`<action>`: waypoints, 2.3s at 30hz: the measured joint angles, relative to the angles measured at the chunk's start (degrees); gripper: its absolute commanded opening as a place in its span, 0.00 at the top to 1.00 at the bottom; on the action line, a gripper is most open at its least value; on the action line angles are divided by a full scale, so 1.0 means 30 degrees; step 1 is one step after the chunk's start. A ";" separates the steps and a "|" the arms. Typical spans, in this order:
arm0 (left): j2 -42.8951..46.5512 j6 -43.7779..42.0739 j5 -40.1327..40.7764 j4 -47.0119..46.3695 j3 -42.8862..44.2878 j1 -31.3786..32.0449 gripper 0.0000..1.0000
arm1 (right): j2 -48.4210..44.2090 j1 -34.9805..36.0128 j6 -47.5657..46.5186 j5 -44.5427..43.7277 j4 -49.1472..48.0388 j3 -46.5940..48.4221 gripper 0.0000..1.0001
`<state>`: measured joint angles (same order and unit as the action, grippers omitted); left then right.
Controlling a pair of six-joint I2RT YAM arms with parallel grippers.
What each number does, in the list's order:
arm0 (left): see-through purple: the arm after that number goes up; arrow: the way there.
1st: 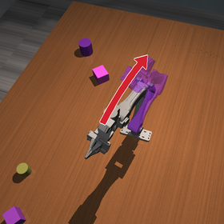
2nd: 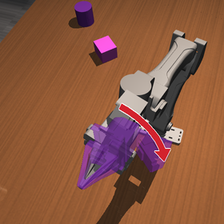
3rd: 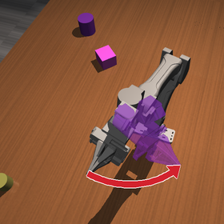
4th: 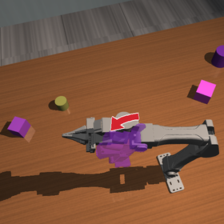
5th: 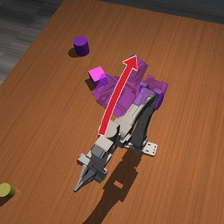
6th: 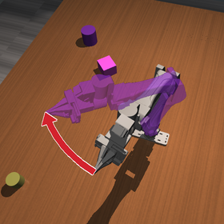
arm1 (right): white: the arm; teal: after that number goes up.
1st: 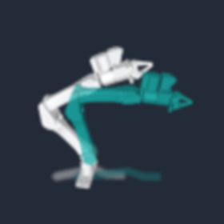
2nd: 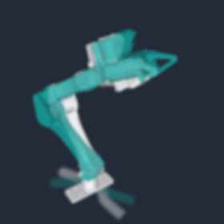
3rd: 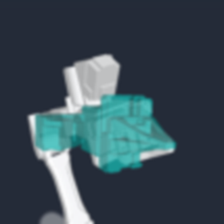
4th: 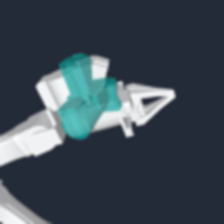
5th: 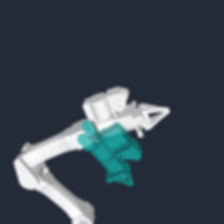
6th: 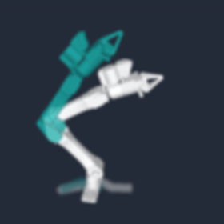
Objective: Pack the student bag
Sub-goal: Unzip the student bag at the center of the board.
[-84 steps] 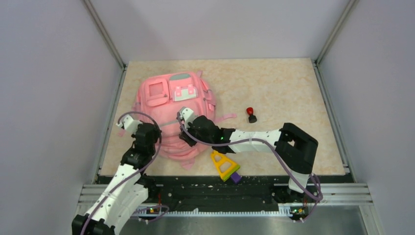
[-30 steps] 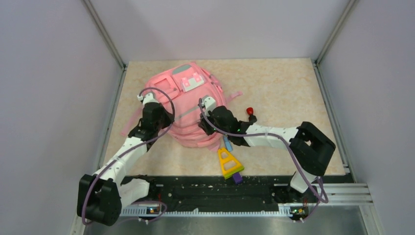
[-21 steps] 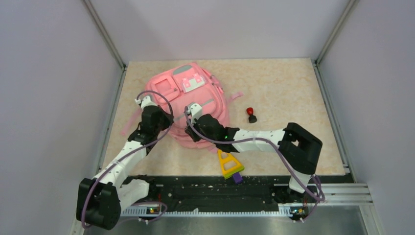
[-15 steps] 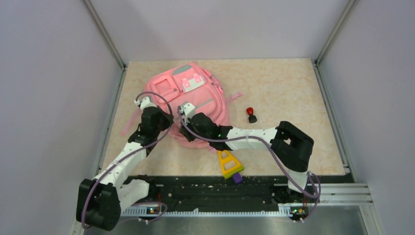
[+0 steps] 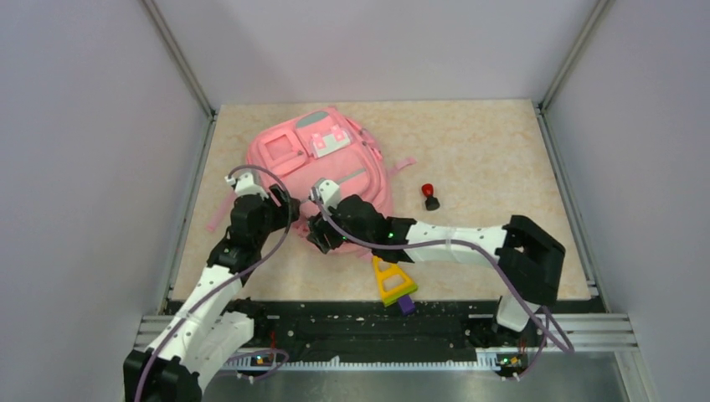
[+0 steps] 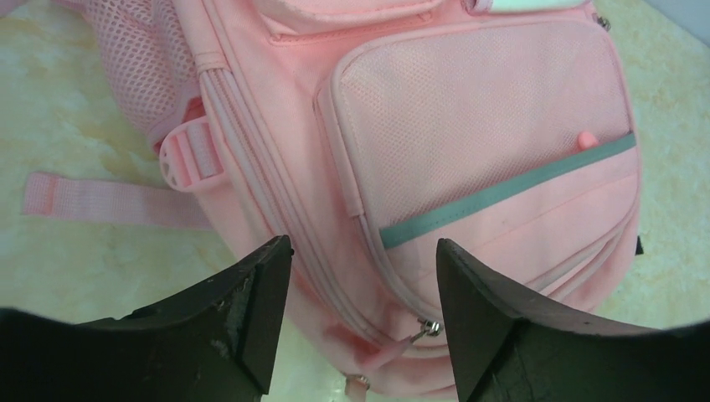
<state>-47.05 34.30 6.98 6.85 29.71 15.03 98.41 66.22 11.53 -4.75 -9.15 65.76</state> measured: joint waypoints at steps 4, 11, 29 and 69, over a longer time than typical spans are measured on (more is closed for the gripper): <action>0.1486 -0.0729 -0.0699 0.0685 -0.0699 0.0036 0.30 | -0.2062 -0.0313 -0.0277 -0.0488 0.0648 -0.0925 0.40; 0.3184 -0.1071 -0.3060 0.1071 -0.2324 0.0831 0.31 | -0.4546 -0.3038 -0.0240 -0.0350 0.0729 -0.2914 0.40; 0.2696 -0.2965 -0.3417 0.0991 -0.2572 0.1778 0.67 | -0.5923 -0.4918 0.0372 0.0641 0.0561 -0.4801 0.43; -0.0896 -0.2856 0.4510 0.2980 0.0481 0.1698 1.00 | -0.1180 -0.7023 0.4036 0.1413 -0.2055 -0.4918 1.00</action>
<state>-49.74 25.74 20.51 15.79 31.16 20.12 94.87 45.15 23.64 -0.51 -15.31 51.00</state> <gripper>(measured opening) 0.021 0.031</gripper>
